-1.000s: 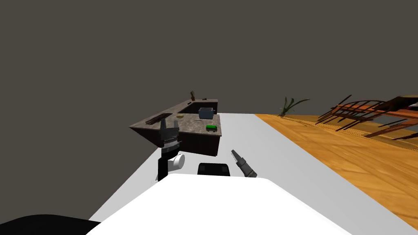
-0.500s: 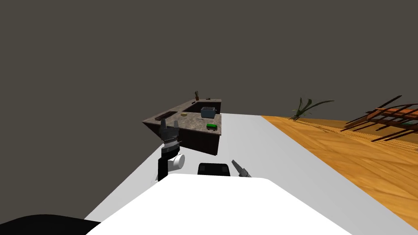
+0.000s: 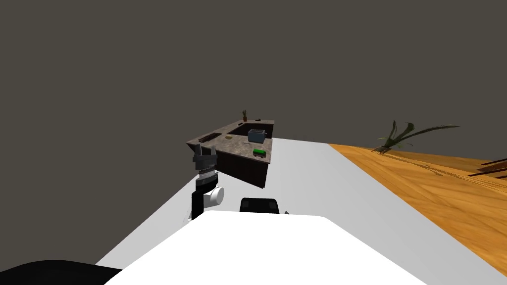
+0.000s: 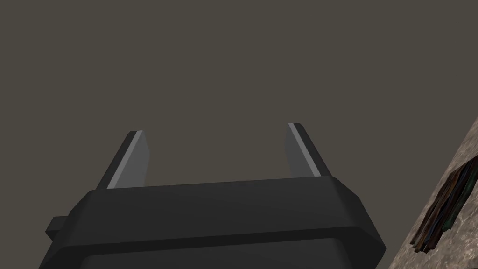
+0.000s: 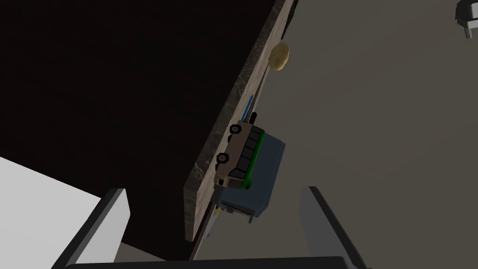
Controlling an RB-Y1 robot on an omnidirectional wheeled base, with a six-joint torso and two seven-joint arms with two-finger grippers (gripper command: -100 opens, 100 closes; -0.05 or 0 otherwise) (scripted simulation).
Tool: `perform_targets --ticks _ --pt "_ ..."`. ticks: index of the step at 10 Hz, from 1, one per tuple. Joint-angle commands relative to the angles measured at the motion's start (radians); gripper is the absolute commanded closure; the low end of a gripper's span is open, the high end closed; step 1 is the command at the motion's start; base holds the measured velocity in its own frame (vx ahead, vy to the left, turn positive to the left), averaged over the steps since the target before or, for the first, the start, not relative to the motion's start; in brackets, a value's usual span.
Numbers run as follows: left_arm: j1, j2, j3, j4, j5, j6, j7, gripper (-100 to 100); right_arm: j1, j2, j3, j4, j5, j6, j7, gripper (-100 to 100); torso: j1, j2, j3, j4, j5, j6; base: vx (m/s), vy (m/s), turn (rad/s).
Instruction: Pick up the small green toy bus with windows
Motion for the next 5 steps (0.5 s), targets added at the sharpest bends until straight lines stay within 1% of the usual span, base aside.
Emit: perform_targets --ticks 1,2,3,4,5 --pt "0.000 0.000 0.000 0.000 0.000 0.000 0.000 0 0.005 -0.037 0.014 0.010 -0.002 -0.002 0.008 -100 0.000 0.000 0.000 0.000 0.000 0.000 -0.022 -0.045 0.134" --pt "0.000 0.000 0.000 0.000 0.000 0.000 0.000 0 0.018 -0.076 0.038 0.035 -0.006 -0.011 0.023 -100 0.000 0.000 0.000 0.000 0.000 0.000 -0.027 -0.036 0.299" --pt "0.000 0.000 0.000 0.000 0.000 0.000 0.000 0 0.018 -0.093 0.038 0.035 -0.006 -0.011 0.023 -100 0.001 0.000 0.000 0.000 0.000 0.000 -0.024 -0.029 0.124" --pt "0.000 0.000 0.000 0.000 0.000 0.000 0.000 0 0.029 -0.130 0.061 0.062 -0.010 -0.019 0.038 -100 0.001 0.000 0.000 0.000 0.000 0.001 -0.024 -0.014 0.251" --pt "0.000 0.000 0.000 0.000 0.000 0.000 0.000 0 0.029 -0.151 0.061 0.062 -0.010 -0.019 0.038 -100 0.002 0.000 0.000 0.000 0.000 0.000 -0.018 -0.016 0.135"
